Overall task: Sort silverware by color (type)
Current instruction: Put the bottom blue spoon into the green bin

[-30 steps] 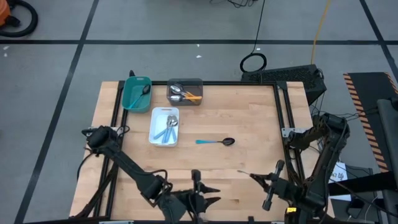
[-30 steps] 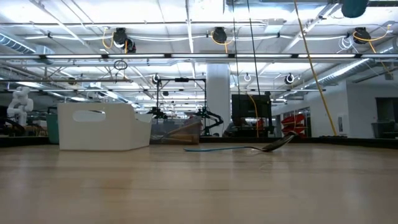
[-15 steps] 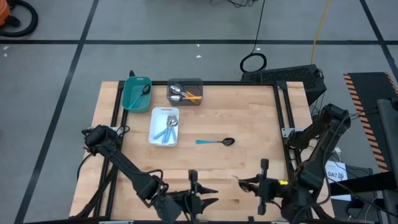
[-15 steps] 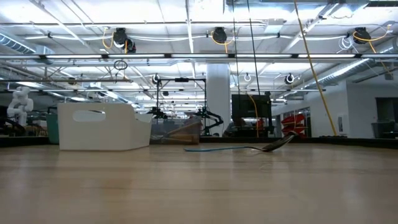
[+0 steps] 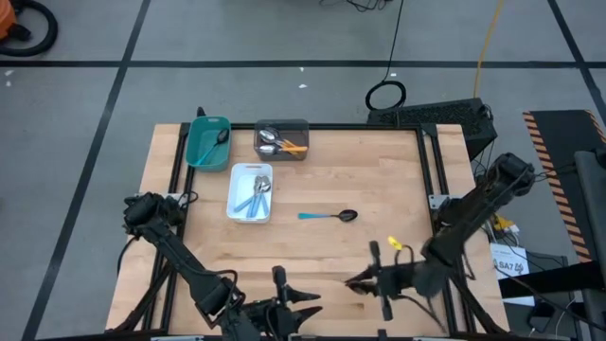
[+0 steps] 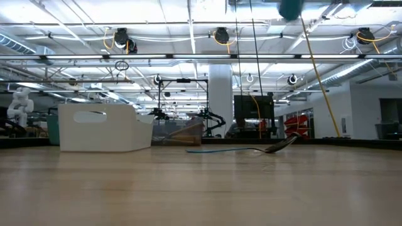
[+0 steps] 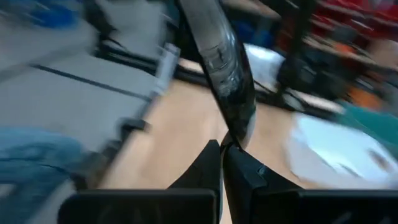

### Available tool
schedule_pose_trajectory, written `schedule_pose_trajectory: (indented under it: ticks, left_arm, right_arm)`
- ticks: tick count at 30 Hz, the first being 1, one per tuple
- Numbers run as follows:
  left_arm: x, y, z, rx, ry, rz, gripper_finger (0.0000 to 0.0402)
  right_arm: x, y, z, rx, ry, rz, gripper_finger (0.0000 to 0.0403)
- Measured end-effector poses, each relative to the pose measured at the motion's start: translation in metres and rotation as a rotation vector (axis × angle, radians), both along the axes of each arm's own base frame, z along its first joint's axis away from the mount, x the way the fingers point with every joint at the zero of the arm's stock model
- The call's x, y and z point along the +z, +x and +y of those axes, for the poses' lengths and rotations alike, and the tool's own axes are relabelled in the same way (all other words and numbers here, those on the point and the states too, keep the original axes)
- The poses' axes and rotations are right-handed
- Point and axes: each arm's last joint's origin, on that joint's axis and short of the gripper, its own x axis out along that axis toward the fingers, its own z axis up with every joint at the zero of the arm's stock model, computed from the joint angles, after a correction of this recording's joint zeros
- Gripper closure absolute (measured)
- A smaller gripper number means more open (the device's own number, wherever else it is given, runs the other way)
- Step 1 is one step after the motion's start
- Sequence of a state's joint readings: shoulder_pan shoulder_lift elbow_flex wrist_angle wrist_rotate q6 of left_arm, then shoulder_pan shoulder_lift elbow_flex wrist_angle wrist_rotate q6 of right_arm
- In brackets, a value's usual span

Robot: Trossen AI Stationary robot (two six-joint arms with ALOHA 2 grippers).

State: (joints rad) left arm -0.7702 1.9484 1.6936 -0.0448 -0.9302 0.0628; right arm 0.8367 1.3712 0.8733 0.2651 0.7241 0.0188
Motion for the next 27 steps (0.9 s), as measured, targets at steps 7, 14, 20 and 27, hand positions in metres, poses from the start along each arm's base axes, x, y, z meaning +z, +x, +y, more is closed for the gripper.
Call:
schedule_pose_trajectory:
  ticks: [7,14,20,27]
  left_arm:
    - [-0.002,0.000,0.001,0.029,-0.059,-0.006,0.0289]
    - [-0.036,0.018,0.018,0.108,-0.047,0.081,0.0289]
    - [-0.079,0.028,0.049,0.215,-0.099,0.131,0.0288]
    - [-0.101,0.024,0.061,0.239,-0.094,0.160,0.0288]
  right_arm:
    - [-0.010,0.014,-0.023,0.115,0.037,-0.165,0.0403]
    - [-0.013,0.016,-0.030,0.083,0.122,-0.185,0.0403]
    - [-0.012,0.016,-0.030,0.081,0.138,-0.189,0.0403]
    - [-0.013,0.016,-0.032,0.003,0.099,-0.190,0.0403]
